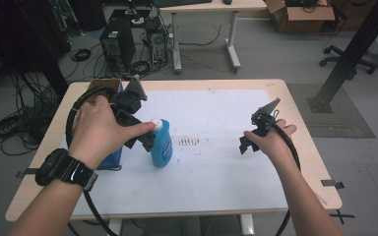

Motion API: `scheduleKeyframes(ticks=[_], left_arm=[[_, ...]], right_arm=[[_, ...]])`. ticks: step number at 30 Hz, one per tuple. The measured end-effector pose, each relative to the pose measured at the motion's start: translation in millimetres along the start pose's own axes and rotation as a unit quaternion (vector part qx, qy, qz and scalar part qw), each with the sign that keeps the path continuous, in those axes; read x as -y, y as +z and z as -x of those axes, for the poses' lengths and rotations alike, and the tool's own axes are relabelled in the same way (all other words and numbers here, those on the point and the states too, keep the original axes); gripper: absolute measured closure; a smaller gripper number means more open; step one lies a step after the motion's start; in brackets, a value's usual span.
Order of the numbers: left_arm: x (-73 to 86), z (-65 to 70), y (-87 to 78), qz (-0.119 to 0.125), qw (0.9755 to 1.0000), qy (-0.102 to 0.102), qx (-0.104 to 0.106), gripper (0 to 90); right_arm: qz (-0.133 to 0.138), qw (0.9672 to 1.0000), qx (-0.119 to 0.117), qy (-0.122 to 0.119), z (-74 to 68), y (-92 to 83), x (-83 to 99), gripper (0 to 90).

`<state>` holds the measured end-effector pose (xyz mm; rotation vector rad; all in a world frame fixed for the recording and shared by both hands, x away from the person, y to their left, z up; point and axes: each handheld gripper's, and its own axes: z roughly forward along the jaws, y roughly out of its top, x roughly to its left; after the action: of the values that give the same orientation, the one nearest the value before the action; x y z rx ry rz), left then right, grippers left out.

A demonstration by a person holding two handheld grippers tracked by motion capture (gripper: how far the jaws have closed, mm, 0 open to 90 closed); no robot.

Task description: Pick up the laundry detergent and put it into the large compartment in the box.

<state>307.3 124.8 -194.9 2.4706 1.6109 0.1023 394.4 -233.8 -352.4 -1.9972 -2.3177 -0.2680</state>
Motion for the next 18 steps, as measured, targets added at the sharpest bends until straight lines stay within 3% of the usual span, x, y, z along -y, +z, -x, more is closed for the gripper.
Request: scheduleKeyframes(ticks=[13,18], left_arm=[[-1.2,1.8,1.1,-0.002,1.0,0.004,0.004,6.5],[-1.7,0.4,-0.5,0.001,1.0,-0.003,0.003,6.6]], right_arm=[[0.002,1.0,-0.001,0.006,5.2,0.2,3.0,7.5],[0.003,1.0,-0.001,0.004,5.1,-0.3,3.2,7.5]])
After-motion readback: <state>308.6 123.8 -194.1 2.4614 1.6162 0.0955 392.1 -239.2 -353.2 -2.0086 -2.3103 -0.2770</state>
